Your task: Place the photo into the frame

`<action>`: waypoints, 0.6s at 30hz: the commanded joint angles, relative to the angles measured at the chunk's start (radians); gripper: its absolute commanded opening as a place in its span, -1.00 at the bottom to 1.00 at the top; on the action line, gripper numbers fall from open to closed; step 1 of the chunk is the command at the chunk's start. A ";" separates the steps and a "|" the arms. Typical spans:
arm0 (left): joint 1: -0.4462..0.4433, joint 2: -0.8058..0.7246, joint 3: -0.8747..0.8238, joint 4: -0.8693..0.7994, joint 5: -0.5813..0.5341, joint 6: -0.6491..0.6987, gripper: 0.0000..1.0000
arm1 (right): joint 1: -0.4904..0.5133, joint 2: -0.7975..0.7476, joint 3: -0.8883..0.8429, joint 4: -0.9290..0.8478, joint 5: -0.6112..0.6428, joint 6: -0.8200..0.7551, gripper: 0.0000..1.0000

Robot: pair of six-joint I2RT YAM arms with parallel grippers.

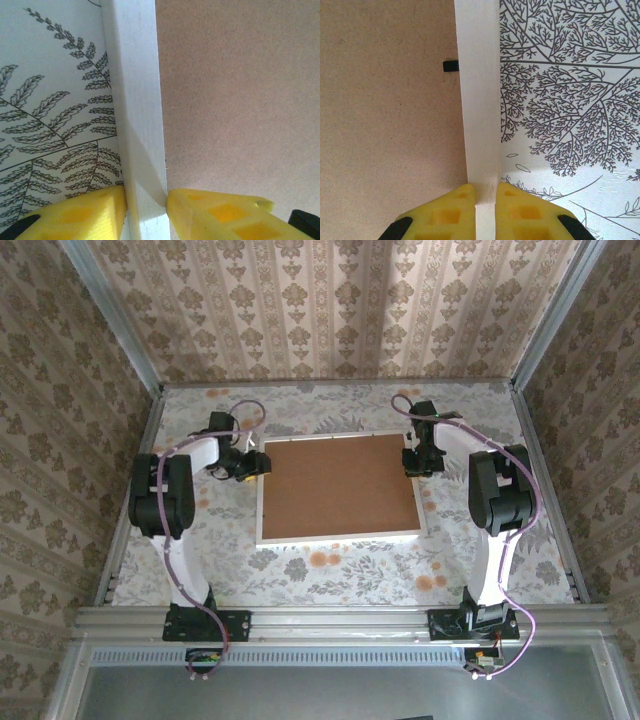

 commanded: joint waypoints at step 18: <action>-0.176 0.108 0.073 -0.162 -0.093 0.099 0.01 | 0.041 0.041 -0.017 -0.029 -0.070 0.001 -0.72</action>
